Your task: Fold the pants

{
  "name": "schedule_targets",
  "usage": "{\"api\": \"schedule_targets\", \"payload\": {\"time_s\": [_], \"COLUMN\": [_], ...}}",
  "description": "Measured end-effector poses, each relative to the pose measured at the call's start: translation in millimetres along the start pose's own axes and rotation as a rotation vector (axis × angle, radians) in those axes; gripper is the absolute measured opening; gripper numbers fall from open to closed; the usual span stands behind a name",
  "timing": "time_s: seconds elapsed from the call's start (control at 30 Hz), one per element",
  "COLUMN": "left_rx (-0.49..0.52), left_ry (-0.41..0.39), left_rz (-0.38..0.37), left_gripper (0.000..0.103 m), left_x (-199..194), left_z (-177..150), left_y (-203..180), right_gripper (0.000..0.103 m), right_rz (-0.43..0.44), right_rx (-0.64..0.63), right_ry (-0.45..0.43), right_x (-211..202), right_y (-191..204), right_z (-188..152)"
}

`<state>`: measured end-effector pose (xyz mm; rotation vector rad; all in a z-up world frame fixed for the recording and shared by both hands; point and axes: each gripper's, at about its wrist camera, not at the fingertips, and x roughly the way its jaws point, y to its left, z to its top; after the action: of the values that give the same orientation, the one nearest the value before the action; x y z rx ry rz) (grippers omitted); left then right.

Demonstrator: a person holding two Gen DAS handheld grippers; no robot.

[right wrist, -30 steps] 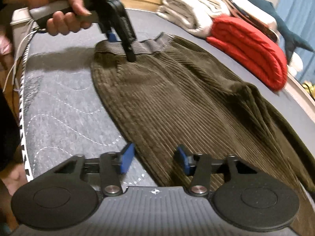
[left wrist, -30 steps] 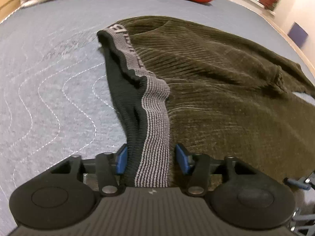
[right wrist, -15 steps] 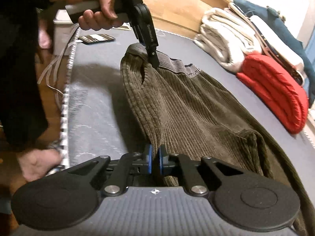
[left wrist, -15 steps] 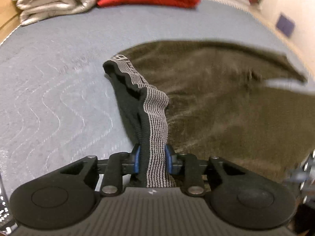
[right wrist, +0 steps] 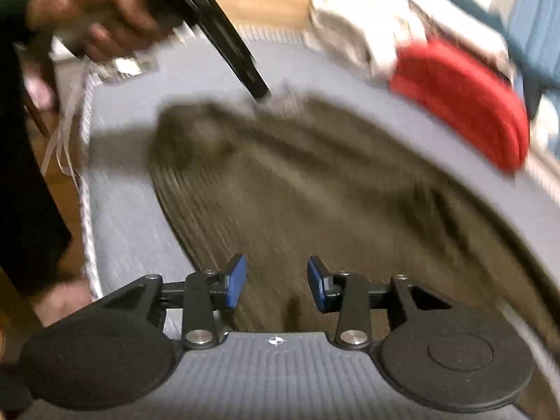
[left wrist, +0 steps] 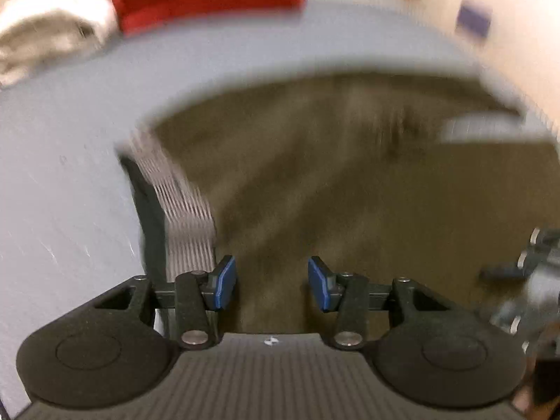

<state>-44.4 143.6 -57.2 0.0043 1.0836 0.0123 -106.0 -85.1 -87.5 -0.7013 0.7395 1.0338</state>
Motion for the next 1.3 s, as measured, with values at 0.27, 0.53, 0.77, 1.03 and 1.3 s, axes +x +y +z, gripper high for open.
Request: {"api": "schedule_targets", "payload": {"time_s": [0.27, 0.53, 0.77, 1.03, 1.3], "left_rx": [-0.068, -0.235, -0.293, -0.238, -0.214], "left_ry": [-0.133, -0.256, -0.301, -0.357, -0.339], "left_rz": [-0.022, 0.021, 0.036, 0.038, 0.093], "left_gripper": [0.050, 0.008, 0.007, 0.008, 0.056], "left_x": [-17, -16, 4, 60, 115], "left_z": [24, 69, 103, 142, 168], "left_y": [9, 17, 32, 53, 88], "right_gripper": [0.042, 0.051, 0.052, 0.052, 0.052], "right_rz": [-0.010, -0.196, -0.298, -0.279, -0.247], "right_rx": [0.225, 0.590, 0.827, 0.981, 1.002], "right_ry": [-0.130, -0.321, -0.411, -0.385, -0.357], "right_x": [-32, -68, -84, -64, -56], "right_y": [-41, -122, -197, -236, -239], "right_z": [9, 19, 4, -14, -15]}}
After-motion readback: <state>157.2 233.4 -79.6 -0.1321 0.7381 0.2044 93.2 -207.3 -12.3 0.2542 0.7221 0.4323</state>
